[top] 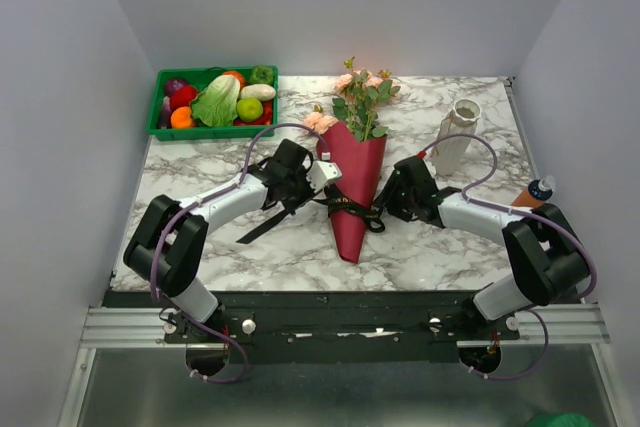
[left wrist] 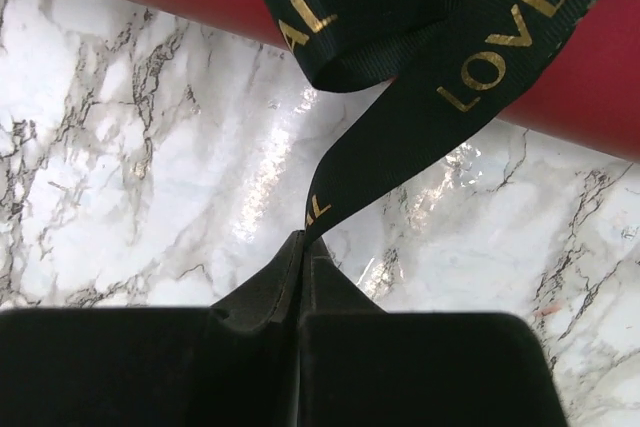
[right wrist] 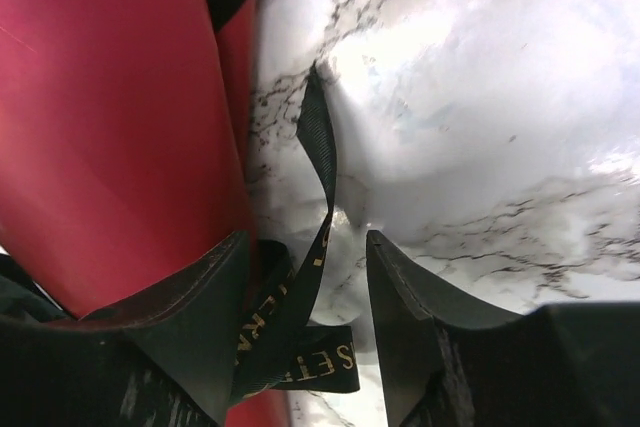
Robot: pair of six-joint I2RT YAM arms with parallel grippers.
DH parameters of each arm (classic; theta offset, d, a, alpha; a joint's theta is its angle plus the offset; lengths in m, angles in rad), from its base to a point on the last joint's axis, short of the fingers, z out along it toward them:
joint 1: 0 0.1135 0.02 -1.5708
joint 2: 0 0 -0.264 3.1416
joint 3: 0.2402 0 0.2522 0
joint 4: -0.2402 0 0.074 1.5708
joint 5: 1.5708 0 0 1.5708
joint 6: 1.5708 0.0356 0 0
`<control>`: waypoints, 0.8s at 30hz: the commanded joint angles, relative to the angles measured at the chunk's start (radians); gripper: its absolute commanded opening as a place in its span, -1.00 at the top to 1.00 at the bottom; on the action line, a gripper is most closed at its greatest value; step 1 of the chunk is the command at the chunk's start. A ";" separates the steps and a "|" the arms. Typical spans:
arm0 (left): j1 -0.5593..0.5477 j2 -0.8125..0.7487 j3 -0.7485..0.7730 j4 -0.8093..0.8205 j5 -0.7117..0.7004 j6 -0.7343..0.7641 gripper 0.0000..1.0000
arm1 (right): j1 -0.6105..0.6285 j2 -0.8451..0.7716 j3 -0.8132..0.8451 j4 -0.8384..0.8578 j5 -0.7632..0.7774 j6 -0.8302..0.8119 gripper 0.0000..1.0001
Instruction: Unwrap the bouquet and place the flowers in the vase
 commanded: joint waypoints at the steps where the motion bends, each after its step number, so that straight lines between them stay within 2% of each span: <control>1: 0.005 -0.034 0.007 -0.034 -0.016 -0.004 0.83 | 0.039 0.027 0.026 0.025 0.012 0.041 -0.15; 4: 0.005 -0.037 0.002 -0.034 -0.017 -0.003 0.83 | 0.054 0.027 0.026 0.022 0.013 0.057 -0.07; 7: 0.005 -0.040 -0.005 -0.032 -0.017 -0.004 0.83 | 0.057 0.010 0.029 0.011 0.030 0.063 0.18; 11: 0.005 -0.055 -0.005 -0.035 -0.020 -0.010 0.83 | 0.056 -0.030 0.032 -0.024 0.062 0.057 0.70; 14: 0.006 -0.075 0.008 -0.065 -0.023 -0.012 0.87 | 0.056 -0.077 0.038 -0.058 0.094 0.049 0.94; 18: 0.057 -0.121 0.060 -0.126 -0.020 -0.021 1.00 | 0.056 -0.166 0.052 -0.110 0.151 0.022 0.99; 20: 0.095 -0.158 0.088 -0.172 0.001 -0.036 1.00 | 0.056 -0.214 0.060 -0.144 0.200 -0.009 0.99; 24: 0.235 -0.221 0.160 -0.250 0.023 -0.050 1.00 | 0.056 -0.341 0.083 -0.219 0.281 -0.060 0.99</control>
